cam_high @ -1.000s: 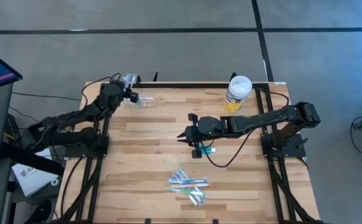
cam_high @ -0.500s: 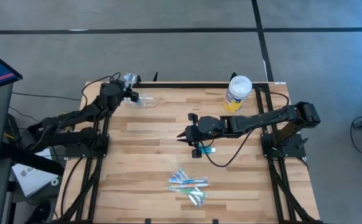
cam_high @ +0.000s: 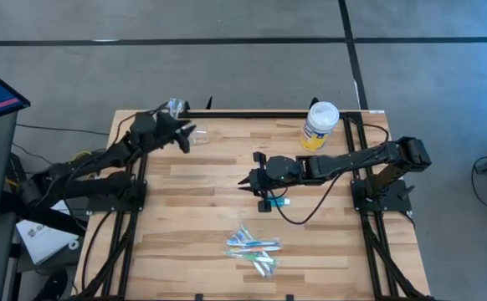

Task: Pick & Place toothbrushing station
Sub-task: Put the blue toothbrush into the transparent organizer

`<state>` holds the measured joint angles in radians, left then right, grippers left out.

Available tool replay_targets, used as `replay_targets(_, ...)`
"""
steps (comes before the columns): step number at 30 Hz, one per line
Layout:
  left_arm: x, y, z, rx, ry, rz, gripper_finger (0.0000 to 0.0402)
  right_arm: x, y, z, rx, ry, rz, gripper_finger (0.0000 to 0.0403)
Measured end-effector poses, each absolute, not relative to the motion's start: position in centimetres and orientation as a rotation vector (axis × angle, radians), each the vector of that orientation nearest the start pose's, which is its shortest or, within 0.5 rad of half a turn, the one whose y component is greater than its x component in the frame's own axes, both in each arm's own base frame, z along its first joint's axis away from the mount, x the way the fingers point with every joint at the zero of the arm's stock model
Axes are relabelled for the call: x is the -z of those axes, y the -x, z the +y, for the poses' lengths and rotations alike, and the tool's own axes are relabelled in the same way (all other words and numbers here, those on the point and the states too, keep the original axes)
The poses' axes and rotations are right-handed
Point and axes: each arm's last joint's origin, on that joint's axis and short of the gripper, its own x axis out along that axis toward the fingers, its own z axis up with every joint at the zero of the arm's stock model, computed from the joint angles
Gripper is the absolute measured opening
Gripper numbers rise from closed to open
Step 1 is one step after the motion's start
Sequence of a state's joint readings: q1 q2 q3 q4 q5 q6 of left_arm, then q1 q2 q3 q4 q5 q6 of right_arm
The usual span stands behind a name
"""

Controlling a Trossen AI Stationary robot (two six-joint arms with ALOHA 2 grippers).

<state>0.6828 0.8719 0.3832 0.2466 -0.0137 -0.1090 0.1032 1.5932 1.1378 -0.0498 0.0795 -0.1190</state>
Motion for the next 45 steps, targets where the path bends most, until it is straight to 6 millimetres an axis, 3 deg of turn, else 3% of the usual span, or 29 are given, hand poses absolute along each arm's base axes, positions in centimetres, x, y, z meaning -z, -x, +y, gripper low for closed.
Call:
replay_targets(10, -22.1, -16.8, 8.5, -0.311, 0.192, 0.211, 0.0131, -26.6, -35.5, 3.5, -0.055, 0.148, 0.505, 0.0056)
replay_targets(20, -22.0, -18.6, 3.1, -0.017, 0.132, 0.237, 0.0126, -26.0, -35.0, 4.5, -0.151, 0.078, 0.578, 0.0056)
replay_targets(29, -22.1, -18.8, -1.4, 0.050, 0.082, 0.241, 0.0126, -25.6, -34.4, 6.5, -0.197, 0.015, 0.637, 0.0056)
replay_targets(38, -22.2, -18.5, -3.9, 0.122, 0.060, 0.227, 0.0126, -25.4, -33.7, 8.9, -0.247, -0.002, 0.675, 0.0056)
replay_targets(45, -21.5, -19.3, -5.3, 0.176, 0.070, 0.235, 0.0126, -23.0, -34.7, 11.0, -0.289, 0.009, 0.704, 0.0056)
